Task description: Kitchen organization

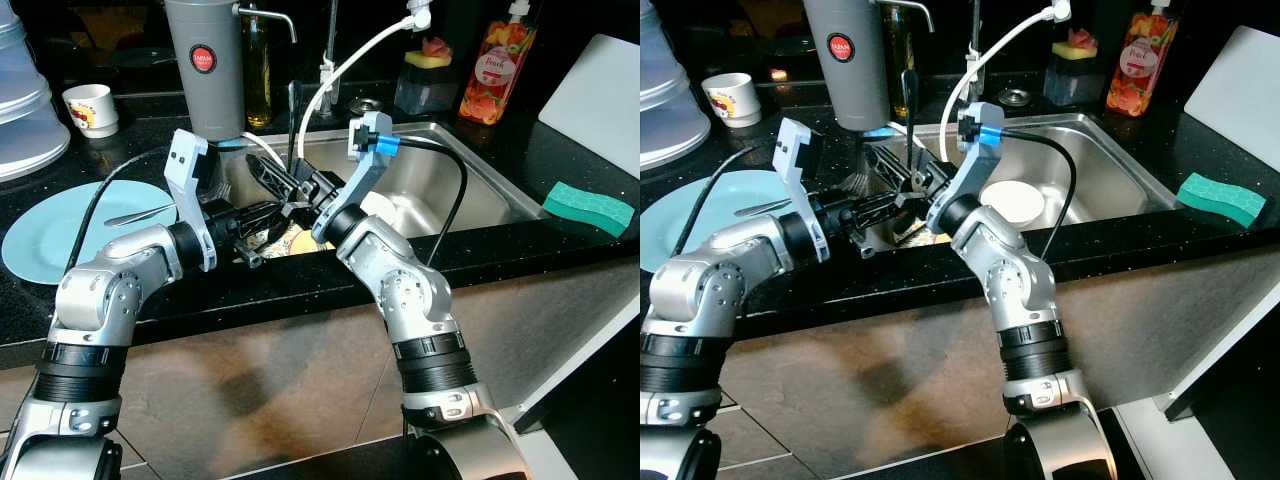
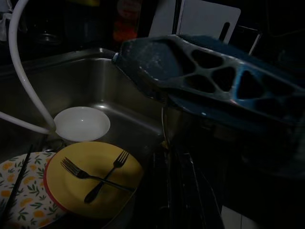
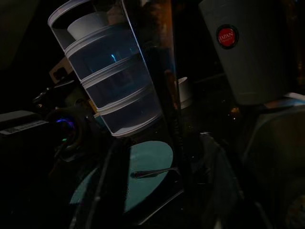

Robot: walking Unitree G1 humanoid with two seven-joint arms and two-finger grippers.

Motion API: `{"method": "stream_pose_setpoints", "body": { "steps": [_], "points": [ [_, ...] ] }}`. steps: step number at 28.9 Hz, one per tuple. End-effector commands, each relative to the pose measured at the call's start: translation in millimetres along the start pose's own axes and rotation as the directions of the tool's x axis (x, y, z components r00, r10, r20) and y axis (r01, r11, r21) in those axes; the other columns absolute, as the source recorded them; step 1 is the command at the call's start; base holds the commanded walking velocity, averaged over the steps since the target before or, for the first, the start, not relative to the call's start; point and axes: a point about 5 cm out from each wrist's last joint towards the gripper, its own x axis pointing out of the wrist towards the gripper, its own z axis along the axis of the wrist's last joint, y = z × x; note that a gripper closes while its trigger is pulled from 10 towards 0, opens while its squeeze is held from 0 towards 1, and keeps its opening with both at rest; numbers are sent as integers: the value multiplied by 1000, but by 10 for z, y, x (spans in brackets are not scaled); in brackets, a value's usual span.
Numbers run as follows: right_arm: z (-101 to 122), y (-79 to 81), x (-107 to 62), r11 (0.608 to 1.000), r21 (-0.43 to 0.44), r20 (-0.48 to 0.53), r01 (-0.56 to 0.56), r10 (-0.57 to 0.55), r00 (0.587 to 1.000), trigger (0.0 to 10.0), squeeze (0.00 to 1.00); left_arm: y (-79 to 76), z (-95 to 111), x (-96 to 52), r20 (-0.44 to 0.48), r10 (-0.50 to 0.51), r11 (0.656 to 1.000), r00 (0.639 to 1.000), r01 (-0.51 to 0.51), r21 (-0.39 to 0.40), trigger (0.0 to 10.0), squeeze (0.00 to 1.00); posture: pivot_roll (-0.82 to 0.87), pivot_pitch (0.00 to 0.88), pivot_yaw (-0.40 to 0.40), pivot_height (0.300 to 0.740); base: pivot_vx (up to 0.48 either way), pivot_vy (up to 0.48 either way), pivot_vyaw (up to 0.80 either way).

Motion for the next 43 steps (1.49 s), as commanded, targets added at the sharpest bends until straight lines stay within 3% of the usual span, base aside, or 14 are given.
{"method": "stream_pose_setpoints", "body": {
  "steps": [1,25,26,27,28,29,37,40,41,42,43],
  "points": [
    [-38,-38,-13,1000,22,-16,18,-17,1000,0,0,-16,15,-24,-13,-9,1000,1000,9,14,0,0,26,121,-9,740,0,0,0],
    [77,-173,-17,996,32,53,81,-83,995,0,0,9,6,-28,-31,6,999,999,-5,34,0,0,28,123,-7,740,0,0,0],
    [92,-258,-33,990,29,69,137,-138,988,0,0,79,-18,-17,-43,77,995,996,-74,62,10000,20,29,120,-7,740,0,0,0],
    [92,-258,-33,990,29,69,137,-138,988,0,0,79,-18,-17,-43,77,995,996,-74,62,10000,20,29,120,-7,740,0,0,0],
    [98,-289,-39,987,28,75,156,-158,985,0,0,106,-27,-14,-47,103,993,994,-100,65,10000,475,29,120,-7,740,0,0,0],
    [117,-371,-56,980,23,89,200,-201,976,0,0,152,-23,-13,-35,133,989,991,-130,64,10000,1000,30,121,-8,740,0,0,0],
    [184,-584,-119,949,-4,141,314,-311,940,0,0,225,-11,-31,-27,194,978,981,-191,81,10000,1000,31,122,-8,740,0,0,0],
    [181,-669,-146,932,-65,146,357,-345,927,0,0,260,-28,-42,-37,237,965,971,-232,120,10000,1000,31,122,-8,740,0,0,0],
    [157,-688,-148,928,-93,139,362,-348,927,0,0,271,-52,-41,-50,249,962,967,-240,132,10000,776,31,122,-8,740,0,0,0],
    [157,-688,-148,928,-93,139,362,-348,927,0,0,271,-52,-41,-50,249,962,967,-240,132,10000,776,31,122,-8,740,0,0,0],
    [84,-699,-147,922,-134,114,362,-349,930,0,0,251,-88,-31,-70,231,966,970,-220,134,10000,0,30,124,-7,740,0,0,0]
  ]
}}
